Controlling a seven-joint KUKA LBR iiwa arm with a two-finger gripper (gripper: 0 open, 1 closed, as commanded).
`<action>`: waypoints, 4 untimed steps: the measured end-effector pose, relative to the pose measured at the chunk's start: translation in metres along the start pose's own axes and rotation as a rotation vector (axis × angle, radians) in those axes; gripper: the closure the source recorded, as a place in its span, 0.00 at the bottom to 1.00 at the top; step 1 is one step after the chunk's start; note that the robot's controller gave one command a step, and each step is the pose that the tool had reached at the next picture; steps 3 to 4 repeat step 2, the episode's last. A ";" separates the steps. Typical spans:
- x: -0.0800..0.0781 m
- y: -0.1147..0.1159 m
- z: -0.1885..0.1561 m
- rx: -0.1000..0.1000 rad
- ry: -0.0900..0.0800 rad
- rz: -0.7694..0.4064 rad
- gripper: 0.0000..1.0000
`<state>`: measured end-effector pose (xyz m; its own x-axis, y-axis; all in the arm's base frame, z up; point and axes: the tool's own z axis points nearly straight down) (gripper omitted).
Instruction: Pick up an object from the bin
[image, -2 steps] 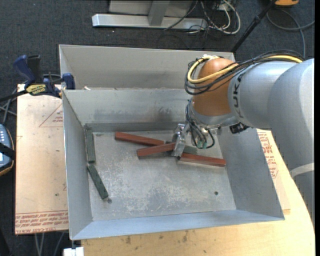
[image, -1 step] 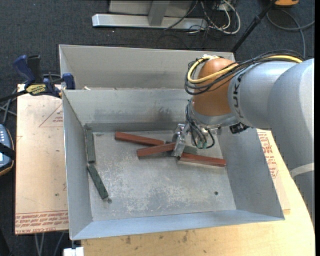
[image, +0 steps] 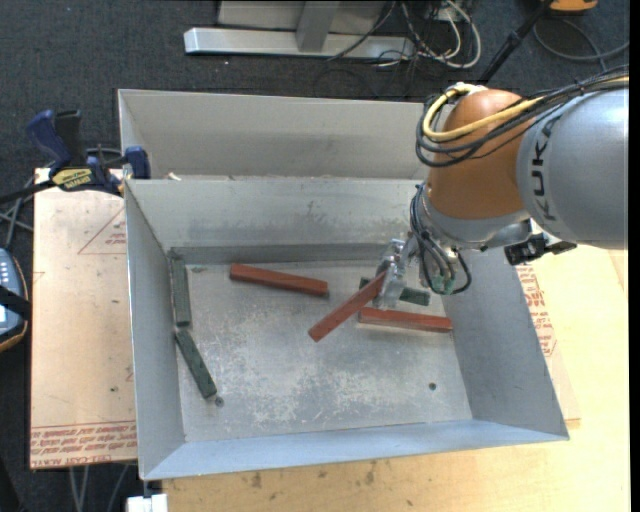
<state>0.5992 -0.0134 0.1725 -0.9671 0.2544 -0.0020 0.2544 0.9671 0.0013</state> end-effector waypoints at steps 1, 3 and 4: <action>0.000 0.000 0.000 0.000 0.000 0.001 1.00; -0.005 0.004 -0.033 0.001 0.003 0.007 1.00; -0.005 0.004 -0.033 0.001 0.003 0.007 1.00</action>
Offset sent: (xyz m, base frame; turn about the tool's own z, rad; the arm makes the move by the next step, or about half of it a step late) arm 0.0090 0.0040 0.0507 0.0132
